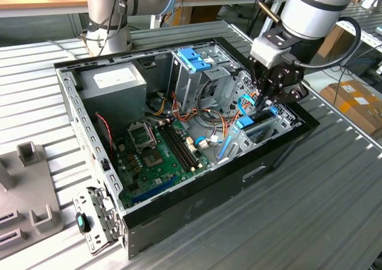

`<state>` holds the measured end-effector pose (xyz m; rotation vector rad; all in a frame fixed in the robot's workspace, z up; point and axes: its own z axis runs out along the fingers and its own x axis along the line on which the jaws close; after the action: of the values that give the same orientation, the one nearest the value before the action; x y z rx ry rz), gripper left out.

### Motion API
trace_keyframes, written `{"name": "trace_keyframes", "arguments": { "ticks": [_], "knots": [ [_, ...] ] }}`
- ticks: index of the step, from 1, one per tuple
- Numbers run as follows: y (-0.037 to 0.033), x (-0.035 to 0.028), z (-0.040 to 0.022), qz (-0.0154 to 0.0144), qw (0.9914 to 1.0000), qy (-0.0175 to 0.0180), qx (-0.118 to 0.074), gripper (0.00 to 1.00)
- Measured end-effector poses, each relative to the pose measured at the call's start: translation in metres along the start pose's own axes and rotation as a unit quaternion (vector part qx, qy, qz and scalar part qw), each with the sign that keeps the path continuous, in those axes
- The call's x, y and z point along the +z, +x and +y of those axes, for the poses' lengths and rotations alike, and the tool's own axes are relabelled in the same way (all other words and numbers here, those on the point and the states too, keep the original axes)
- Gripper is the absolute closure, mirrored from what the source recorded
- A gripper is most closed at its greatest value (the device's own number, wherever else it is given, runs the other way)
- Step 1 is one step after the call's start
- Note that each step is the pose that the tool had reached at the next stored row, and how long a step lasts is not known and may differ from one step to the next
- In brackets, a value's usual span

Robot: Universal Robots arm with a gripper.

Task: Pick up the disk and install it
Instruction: 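Insert the first disk wire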

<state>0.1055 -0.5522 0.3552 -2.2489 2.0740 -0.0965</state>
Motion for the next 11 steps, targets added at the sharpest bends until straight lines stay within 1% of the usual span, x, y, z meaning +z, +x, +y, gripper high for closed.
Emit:
{"name": "trace_keyframes", "arguments": {
  "ticks": [1,2,3,5,7,9,10,11],
  "knots": [
    [0.0000,0.0000,0.0002,-0.0019,1.00000,0.0012,-0.001,0.84],
    [0.0001,0.0002,0.0003,-0.0032,0.99998,0.0042,-0.004,0.84],
    [0.0002,0.0005,0.0004,-0.0038,0.99993,0.0074,-0.008,0.84],
    [0.0005,0.0008,0.0008,-0.0047,0.99983,0.0120,-0.013,0.84],
    [0.0015,0.0009,0.0019,-0.0052,0.99975,0.0158,-0.015,0.84],
    [0.0038,0.0006,0.0069,-0.0051,0.99962,0.0220,-0.016,0.84],
    [0.0040,0.0005,0.0090,-0.0050,0.99959,0.0231,-0.016,0.84],
    [0.0040,0.0005,0.0090,-0.0049,0.99959,0.0232,-0.016,0.84]
  ]
}}
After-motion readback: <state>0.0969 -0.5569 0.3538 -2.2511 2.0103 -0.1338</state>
